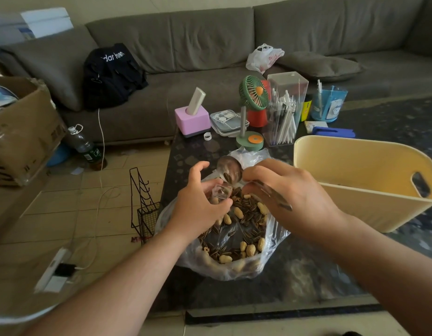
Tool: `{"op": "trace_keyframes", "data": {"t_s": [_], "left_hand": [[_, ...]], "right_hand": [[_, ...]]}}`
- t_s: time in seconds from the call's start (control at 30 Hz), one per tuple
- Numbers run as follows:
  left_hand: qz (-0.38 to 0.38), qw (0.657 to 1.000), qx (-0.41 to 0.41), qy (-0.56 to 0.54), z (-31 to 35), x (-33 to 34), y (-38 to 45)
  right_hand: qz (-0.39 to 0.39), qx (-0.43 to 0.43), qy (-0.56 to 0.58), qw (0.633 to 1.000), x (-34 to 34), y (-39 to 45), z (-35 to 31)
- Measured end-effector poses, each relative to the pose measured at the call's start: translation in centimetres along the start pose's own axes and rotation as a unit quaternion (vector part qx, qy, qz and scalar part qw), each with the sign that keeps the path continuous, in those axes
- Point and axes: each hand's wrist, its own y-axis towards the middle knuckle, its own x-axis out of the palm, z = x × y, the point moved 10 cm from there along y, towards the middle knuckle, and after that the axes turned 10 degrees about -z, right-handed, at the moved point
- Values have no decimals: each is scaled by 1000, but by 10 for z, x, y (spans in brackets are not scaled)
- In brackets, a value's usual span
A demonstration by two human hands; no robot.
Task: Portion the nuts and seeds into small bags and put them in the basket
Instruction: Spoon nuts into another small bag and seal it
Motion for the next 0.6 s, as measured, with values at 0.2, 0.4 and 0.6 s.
{"op": "trace_keyframes", "data": {"t_s": [0.2,0.4,0.6], "left_hand": [[1,999,12,46,6,2,-1],[-1,1000,-9,-6,-4,-3,-1],[-52,996,-39,64,-11,5,1]], "right_hand": [[-21,-38,28,999,-4,-2,-5],[3,7,44,999,-8,-3,4],[-70,207,91,972,0,-5,48]]}}
